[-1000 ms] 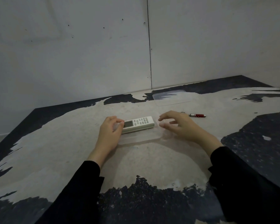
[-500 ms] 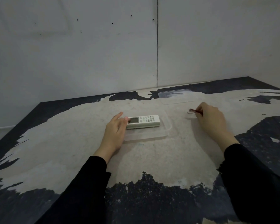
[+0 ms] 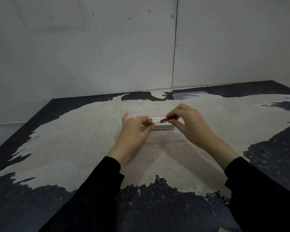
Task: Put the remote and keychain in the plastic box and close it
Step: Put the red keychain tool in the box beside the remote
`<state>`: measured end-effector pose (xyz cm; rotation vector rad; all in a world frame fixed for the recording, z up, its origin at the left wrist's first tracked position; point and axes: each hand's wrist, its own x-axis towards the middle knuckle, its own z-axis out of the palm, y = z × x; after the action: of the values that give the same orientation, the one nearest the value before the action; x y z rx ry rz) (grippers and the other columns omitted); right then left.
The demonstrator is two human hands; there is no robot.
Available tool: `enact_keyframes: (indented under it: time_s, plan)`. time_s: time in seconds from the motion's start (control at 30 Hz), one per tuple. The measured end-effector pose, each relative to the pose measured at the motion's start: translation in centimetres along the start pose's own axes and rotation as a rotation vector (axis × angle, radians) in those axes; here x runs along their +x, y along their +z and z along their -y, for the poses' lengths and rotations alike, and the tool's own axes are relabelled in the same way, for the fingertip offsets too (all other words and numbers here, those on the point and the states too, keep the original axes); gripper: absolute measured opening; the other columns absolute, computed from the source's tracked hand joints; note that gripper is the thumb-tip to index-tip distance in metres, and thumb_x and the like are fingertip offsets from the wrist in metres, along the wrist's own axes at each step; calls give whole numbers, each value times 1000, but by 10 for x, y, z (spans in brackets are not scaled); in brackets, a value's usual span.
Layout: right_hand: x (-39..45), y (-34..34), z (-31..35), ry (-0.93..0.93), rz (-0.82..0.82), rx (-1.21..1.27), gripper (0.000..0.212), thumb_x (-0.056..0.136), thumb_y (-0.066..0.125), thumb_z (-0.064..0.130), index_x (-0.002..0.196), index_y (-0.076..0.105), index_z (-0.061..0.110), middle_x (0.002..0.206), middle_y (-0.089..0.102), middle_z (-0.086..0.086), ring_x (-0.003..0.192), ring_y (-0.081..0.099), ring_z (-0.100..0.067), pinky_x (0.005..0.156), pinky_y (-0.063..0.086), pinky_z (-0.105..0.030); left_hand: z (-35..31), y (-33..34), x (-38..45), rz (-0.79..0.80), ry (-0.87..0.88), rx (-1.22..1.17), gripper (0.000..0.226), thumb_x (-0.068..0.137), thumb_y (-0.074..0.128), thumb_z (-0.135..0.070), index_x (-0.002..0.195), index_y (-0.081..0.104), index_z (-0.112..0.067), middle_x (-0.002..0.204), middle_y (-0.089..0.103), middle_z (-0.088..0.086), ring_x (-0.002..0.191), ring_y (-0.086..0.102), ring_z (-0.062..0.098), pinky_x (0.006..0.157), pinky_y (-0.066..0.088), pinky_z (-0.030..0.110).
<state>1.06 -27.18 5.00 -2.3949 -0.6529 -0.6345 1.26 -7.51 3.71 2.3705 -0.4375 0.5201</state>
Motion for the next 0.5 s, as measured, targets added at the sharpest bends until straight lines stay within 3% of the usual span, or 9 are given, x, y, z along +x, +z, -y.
enact_keyframes:
  time_s: [0.07,0.13,0.2,0.37,0.5]
  plan:
    - [-1,2,-7,25,33,-31,14,84,64,8,96,71,10,89,64,-8,78,61,-21,74,49,-32,6,-7,2,12,-17,-8,9,83,64,-25,83,71,-21,79,74,-1,76,63,17,112,18,34]
    - [-1,5,-11,38,91,-48,13,83,66,11,95,71,10,87,68,-10,77,61,-23,74,48,-35,12,-10,3,31,5,-5,13,83,65,-24,89,75,-19,81,77,4,70,63,16,96,38,24]
    - [1,8,-10,65,168,-37,8,81,67,13,88,72,13,84,71,-6,75,59,-17,73,49,-34,9,-9,2,84,34,-25,17,82,65,-22,95,75,-17,87,77,5,74,65,17,81,50,29]
    - [19,4,-4,56,226,-33,4,78,70,11,80,72,14,78,73,-2,72,62,-12,70,50,-29,-2,5,4,180,-23,-104,24,80,68,-20,104,70,-17,91,73,4,73,62,12,70,48,20]
    - [38,-10,13,12,205,90,3,77,72,12,79,72,15,66,63,17,66,58,4,62,38,-5,-1,9,7,108,-110,-206,8,77,67,-16,84,71,-16,81,72,6,65,60,11,65,45,18]
